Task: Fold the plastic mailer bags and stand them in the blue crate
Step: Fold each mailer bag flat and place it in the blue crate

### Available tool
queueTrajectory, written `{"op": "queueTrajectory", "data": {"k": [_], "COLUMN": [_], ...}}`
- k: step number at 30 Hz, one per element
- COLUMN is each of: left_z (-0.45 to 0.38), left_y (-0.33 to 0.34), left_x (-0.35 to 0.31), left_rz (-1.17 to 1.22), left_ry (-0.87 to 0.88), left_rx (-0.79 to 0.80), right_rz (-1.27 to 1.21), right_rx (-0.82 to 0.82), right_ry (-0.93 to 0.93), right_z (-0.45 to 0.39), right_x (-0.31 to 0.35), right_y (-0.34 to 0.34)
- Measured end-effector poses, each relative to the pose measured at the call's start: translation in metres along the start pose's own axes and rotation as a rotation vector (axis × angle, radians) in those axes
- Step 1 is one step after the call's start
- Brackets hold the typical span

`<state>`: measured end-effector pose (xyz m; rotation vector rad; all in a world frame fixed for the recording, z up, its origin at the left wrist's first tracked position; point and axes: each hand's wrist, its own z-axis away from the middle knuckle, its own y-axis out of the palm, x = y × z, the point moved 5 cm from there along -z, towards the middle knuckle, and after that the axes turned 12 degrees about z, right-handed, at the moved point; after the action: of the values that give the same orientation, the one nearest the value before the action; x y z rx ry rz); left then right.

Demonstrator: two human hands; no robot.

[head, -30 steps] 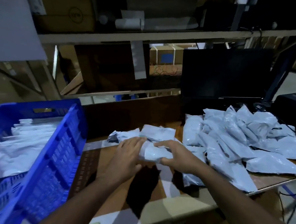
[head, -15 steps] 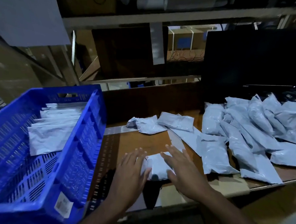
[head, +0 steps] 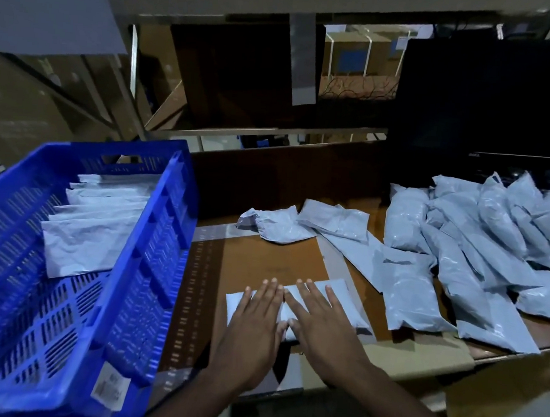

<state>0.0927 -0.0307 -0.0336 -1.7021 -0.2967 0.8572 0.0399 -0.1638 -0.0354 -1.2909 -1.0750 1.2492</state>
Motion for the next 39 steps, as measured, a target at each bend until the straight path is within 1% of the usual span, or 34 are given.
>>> {"op": "queueTrajectory", "data": {"k": [2, 4, 8, 11, 12, 13, 15, 17, 18, 21, 23, 26, 31, 36, 39], "left_z": [0.003, 0.002, 0.003, 0.005, 0.005, 0.005, 0.005, 0.006, 0.006, 0.006, 0.006, 0.004, 0.005, 0.004, 0.004], "left_y": [0.002, 0.006, 0.007, 0.006, 0.006, 0.005, 0.002, 0.002, 0.003, -0.003, -0.006, -0.007, -0.003, -0.004, -0.011], "left_x": [0.002, 0.007, 0.007, 0.003, 0.004, 0.006, 0.009, 0.010, 0.011, 0.018, 0.022, 0.022, 0.028, 0.028, 0.024], "left_rz": [0.006, 0.027, 0.054, 0.100, 0.115, 0.142, 0.209, 0.219, 0.196, 0.076, 0.031, 0.066, 0.084, 0.143, 0.190], "left_ry": [-0.003, -0.024, 0.017, -0.002, 0.000, -0.013, -0.055, -0.092, -0.113, -0.165, -0.180, -0.155, -0.134, -0.153, -0.179], "left_rx": [0.016, 0.021, 0.012, 0.029, 0.012, 0.005, -0.015, -0.019, -0.012, -0.023, 0.009, 0.017, 0.050, 0.009, -0.007], "right_rz": [-0.009, -0.013, -0.027, -0.036, -0.048, -0.076, -0.220, -0.373, -0.358, -0.123, -0.047, -0.056, -0.078, -0.114, -0.241], "right_rx": [0.043, 0.024, 0.019, 0.011, 0.000, -0.006, -0.049, -0.010, -0.016, -0.045, 0.000, 0.028, 0.044, 0.056, 0.052], "right_ry": [0.004, 0.007, 0.000, -0.015, -0.015, -0.014, 0.013, 0.082, 0.096, 0.043, 0.057, 0.077, 0.098, 0.120, 0.115], "right_z": [0.004, 0.003, 0.000, 0.002, 0.003, 0.004, 0.004, 0.005, 0.003, -0.007, -0.007, -0.003, -0.002, -0.002, -0.004], "right_x": [0.003, 0.002, 0.001, 0.004, 0.004, 0.002, -0.005, -0.016, -0.020, -0.026, -0.030, -0.032, -0.031, -0.032, -0.036], "right_y": [0.004, 0.004, 0.010, 0.013, 0.010, 0.004, -0.006, -0.011, -0.014, -0.017, -0.009, 0.003, 0.005, 0.007, 0.004]}}
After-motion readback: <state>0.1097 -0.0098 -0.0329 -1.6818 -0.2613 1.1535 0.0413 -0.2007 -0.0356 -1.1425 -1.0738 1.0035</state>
